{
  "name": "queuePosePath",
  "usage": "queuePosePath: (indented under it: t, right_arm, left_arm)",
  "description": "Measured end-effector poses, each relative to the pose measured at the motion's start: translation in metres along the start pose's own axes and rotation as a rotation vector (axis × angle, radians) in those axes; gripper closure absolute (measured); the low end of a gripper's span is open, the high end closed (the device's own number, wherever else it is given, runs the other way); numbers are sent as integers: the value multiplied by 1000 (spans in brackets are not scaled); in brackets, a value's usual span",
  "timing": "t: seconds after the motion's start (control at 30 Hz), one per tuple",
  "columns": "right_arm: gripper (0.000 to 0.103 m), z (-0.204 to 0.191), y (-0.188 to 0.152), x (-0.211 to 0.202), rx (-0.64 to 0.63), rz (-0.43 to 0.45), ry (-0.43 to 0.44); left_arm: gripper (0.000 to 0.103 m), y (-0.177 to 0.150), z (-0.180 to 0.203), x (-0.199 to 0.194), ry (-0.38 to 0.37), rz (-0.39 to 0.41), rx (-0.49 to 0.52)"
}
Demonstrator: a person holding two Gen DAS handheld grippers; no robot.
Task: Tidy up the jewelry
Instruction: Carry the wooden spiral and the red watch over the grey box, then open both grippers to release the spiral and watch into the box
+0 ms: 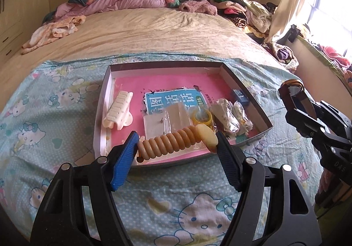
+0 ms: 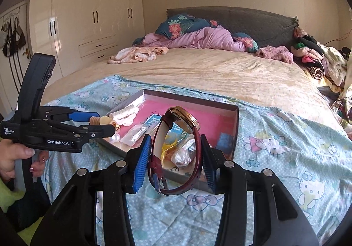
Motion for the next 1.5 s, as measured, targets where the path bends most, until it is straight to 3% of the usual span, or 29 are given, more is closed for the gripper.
queuePosePath:
  t: [0.5, 0.83, 0.87, 1.03, 1.5]
  right_arm:
    - [61, 23, 12, 18, 16, 10, -55]
    - [61, 35, 6, 37, 48, -25, -82]
    - [67, 35, 5, 38, 50, -27, -80]
    - [72, 40, 0, 55, 55, -55, -93]
    - [71, 49, -20, 63, 102, -98, -90]
  left_arm:
    - [40, 15, 6, 25, -13, 6, 7]
    - [40, 13, 5, 42, -8, 6, 12]
    - [40, 13, 5, 43, -7, 6, 13]
    - [40, 9, 4, 50, -8, -3, 13]
    - [40, 3, -3, 65, 6, -36, 10]
Point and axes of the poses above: each gripper's, at about its wrist camera, not at the fingertips, and x roughly the way its jaws point, z to its right, y to its top, the point moved 7 cm from there along x, roughly the way its jaws point, and after that the axes turned 3 degrees about x, right-handed, at the moved point
